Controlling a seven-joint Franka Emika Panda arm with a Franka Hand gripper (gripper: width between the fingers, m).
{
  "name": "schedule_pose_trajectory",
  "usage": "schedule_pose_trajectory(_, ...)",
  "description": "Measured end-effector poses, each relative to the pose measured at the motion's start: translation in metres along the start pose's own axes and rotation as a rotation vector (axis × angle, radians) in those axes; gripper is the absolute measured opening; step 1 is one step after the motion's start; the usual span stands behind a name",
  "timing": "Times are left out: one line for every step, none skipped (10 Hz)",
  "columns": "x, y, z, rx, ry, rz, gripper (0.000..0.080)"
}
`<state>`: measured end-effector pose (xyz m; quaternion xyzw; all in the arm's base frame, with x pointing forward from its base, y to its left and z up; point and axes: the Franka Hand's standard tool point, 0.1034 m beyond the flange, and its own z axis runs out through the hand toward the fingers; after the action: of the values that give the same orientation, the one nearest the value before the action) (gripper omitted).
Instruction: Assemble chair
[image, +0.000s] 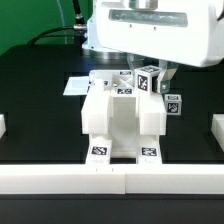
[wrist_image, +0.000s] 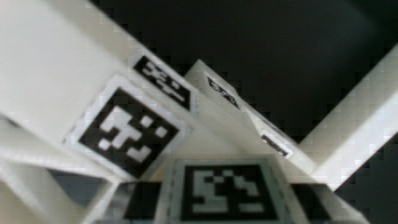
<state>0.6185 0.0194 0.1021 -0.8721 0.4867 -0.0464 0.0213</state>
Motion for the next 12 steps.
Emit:
schedule_pose_trajectory(0.0000, 0.0000, 0.0000, 0.000, 0.000, 0.002, 0.0271)
schedule_pose_trajectory(-0.0003, 0.0000, 0.0001, 0.000, 0.000, 0.002, 0.0271)
schedule_pose_trajectory(-0.0004, 0.0000, 0.0002, 0.000, 0.000, -0.005, 0.0370)
schedule_pose_trajectory(-0.0006, -0.0001, 0.0001, -0.001, -0.001, -0.036, 0.0509)
schedule_pose_trajectory(-0.0018, -0.0006, -0.0001, -0.002, -0.003, -0.041, 0.0613)
schedule_pose_trajectory(-0.0022, -0.0011, -0.0005, -0.002, -0.002, -0.120, 0.0613)
schedule_pose_trajectory(-0.0013, -0.0009, -0.0010, -0.002, -0.002, -0.242, 0.0643)
schedule_pose_trajectory(-0.0011, -0.0012, -0.0015, -0.001, -0.001, -0.316, 0.0643)
schedule_pose_trajectory(-0.0011, -0.0008, -0.0010, -0.002, -0.001, -0.362, 0.0648)
schedule_pose_trajectory(-0.0008, -0.0005, -0.0009, -0.003, -0.001, -0.441, 0.0648)
schedule_pose_trajectory(-0.0007, -0.0003, -0.0008, -0.004, 0.000, -0.505, 0.0648)
schedule_pose_trajectory(-0.0003, 0.0000, -0.0005, -0.004, 0.000, -0.586, 0.0648)
